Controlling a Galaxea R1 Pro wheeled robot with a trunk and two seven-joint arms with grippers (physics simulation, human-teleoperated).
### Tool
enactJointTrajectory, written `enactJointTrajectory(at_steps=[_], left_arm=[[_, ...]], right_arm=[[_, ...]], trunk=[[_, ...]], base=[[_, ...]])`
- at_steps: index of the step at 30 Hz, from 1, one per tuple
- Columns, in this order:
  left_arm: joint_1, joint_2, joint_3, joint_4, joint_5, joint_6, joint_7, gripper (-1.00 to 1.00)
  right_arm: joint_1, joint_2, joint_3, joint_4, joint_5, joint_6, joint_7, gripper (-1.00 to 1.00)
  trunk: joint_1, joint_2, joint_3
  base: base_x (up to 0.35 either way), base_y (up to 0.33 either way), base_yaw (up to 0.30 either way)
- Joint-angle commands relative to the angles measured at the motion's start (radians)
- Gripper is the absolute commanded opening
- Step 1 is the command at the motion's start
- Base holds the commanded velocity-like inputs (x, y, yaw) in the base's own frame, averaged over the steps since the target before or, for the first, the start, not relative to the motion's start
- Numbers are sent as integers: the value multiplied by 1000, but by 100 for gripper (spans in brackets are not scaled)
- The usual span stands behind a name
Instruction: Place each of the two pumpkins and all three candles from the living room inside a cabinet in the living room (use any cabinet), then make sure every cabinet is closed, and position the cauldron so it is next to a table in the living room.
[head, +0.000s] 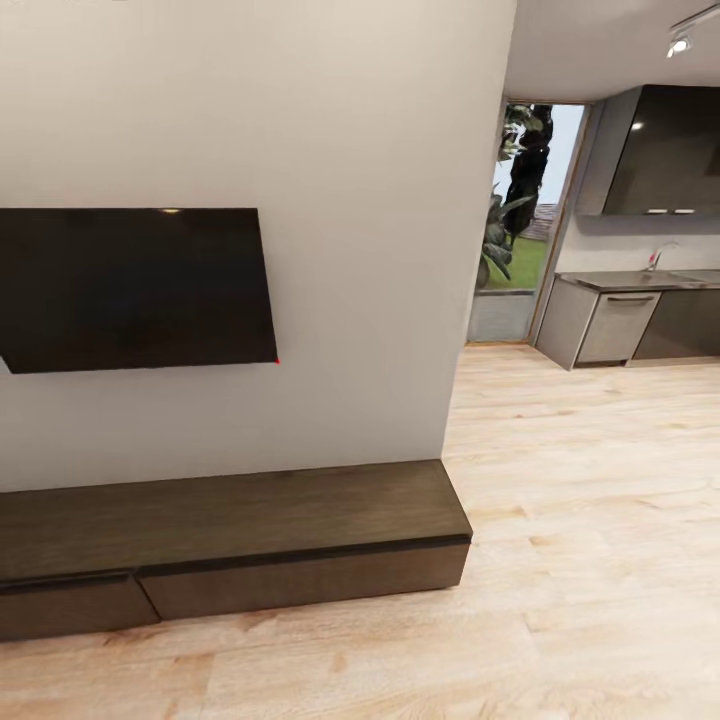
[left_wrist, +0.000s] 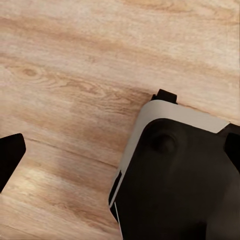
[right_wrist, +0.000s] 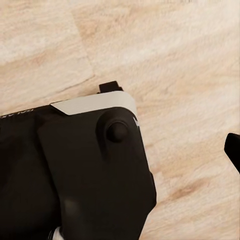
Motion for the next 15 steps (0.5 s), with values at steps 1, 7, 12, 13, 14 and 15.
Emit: enactJointTrajectory(at_steps=[1,7,12,13,14,15], left_arm=[[0,0,-8,-2,8,1,6,100],[0,1,-8,-2,8,-2,11,100],[0,4,-8,-2,6,-12,11,100],[0,3,-8,-2,6,-13,9,100],[0,2,-8,-2,9,-14,7,100],[0,2,-8,-2,10,-15,7,100]], right_arm=[[-1,0,8,0,-10,-1,-3,100],[-1,-4,8,0,-28,-1,-4,100],[-1,0,8,-5,-33,-2,2,100],[-1,1,9,-6,-31,-3,2,100],[-1,2,9,-6,-31,-4,2,100],[-1,1,9,-6,-32,-4,3,100]], trunk=[[0,-2,-2],[0,-2,-2],[0,-2,-2],[0,-2,-2],[0,-2,-2],[0,-2,-2]], base=[[0,0,0],[0,0,0],[0,0,0],[0,0,0],[0,0,0],[0,0,0]])
